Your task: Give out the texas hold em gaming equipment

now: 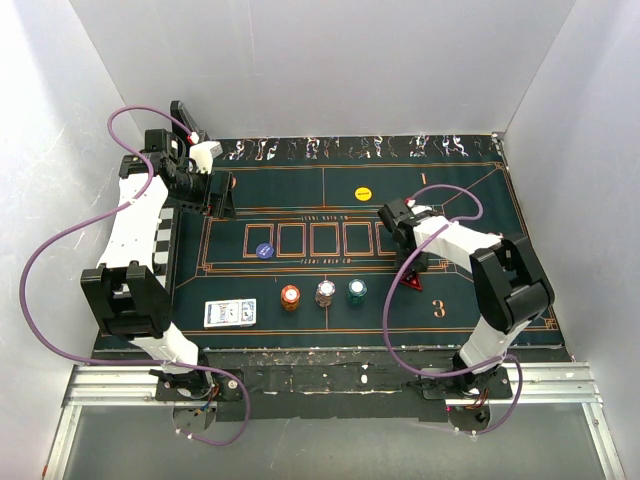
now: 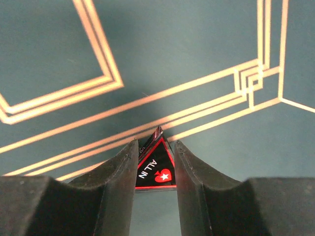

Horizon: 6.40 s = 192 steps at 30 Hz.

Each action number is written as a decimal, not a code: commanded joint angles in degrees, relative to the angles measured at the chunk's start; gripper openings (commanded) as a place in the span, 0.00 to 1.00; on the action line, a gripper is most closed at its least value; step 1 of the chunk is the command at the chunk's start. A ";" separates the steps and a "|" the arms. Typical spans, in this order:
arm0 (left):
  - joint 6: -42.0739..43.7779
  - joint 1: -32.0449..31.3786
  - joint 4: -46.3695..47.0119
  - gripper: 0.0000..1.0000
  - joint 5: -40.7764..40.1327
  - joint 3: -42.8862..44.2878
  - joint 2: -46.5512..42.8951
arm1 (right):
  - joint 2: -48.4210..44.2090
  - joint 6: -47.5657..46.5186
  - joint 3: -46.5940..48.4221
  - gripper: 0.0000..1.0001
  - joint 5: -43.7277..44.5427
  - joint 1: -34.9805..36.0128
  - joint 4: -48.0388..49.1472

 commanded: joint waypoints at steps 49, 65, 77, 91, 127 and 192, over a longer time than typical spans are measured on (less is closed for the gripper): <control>-4.24 0.77 6.10 0.98 -2.89 -5.46 -6.90 | 12.63 -26.91 33.60 0.92 -34.08 33.54 -0.90; -4.07 1.57 6.19 0.98 -0.25 -6.51 -7.95 | 13.86 -24.98 30.25 0.90 -26.43 34.33 3.32; -4.42 2.53 6.63 0.98 -0.08 -6.78 -7.78 | 15.10 -24.10 29.90 0.71 -27.31 34.95 3.49; -4.69 3.24 6.63 0.98 0.27 -6.86 -7.60 | 14.48 -23.66 28.76 0.59 -26.08 35.30 3.76; -3.63 7.98 5.66 0.98 2.29 -5.19 -6.11 | 27.65 -25.16 57.23 0.01 -24.76 26.61 -2.66; -5.74 9.48 5.92 0.98 5.46 -7.65 -9.80 | 9.38 -22.78 28.67 0.83 -24.23 33.63 2.70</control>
